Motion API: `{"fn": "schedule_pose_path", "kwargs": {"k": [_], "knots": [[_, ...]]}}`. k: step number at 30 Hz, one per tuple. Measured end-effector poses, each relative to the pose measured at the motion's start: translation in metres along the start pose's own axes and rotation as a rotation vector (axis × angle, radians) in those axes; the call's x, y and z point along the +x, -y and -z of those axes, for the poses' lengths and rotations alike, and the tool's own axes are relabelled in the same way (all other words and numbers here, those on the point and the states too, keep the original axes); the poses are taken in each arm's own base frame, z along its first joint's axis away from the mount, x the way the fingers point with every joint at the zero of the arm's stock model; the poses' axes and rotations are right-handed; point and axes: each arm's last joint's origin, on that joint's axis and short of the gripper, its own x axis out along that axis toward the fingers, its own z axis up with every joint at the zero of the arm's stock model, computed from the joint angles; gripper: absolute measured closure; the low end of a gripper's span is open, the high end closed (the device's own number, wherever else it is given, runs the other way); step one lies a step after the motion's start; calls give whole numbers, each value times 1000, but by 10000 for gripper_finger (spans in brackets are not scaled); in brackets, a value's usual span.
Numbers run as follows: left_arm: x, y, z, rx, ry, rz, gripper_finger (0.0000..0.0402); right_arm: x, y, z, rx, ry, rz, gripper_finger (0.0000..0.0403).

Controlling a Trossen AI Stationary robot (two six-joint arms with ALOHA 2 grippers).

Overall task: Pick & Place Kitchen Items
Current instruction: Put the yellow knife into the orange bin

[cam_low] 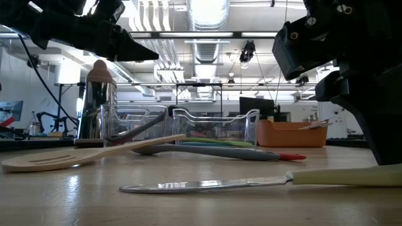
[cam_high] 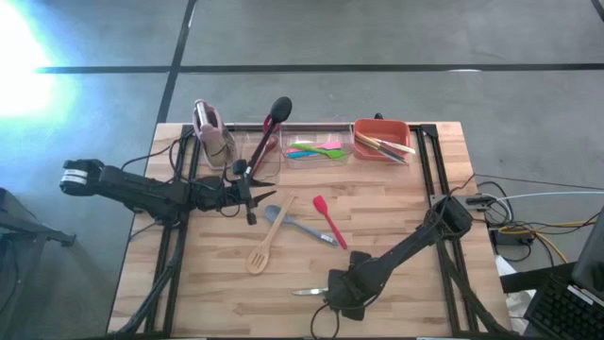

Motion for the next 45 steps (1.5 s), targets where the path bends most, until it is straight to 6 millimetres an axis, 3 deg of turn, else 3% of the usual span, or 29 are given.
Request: {"fn": "schedule_pose_path", "kwargs": {"k": [10,16,23,30,38,45], "knots": [[0,0,0,1,-2,0,307,10,3,3,37,-23,-30,343],[0,1,1,-17,-3,16,307,10,3,3,30,-36,-49,343],[2,6,-5,-130,-76,335,307,10,3,3,16,-36,-55,343],[12,10,-12,-235,-235,432,307,10,5,1,-10,-26,-39,343],[40,23,-5,-264,-340,499,307,7,10,0,-42,5,25,343],[72,42,2,-318,-465,728,307,6,16,0,-69,20,98,343]]}}
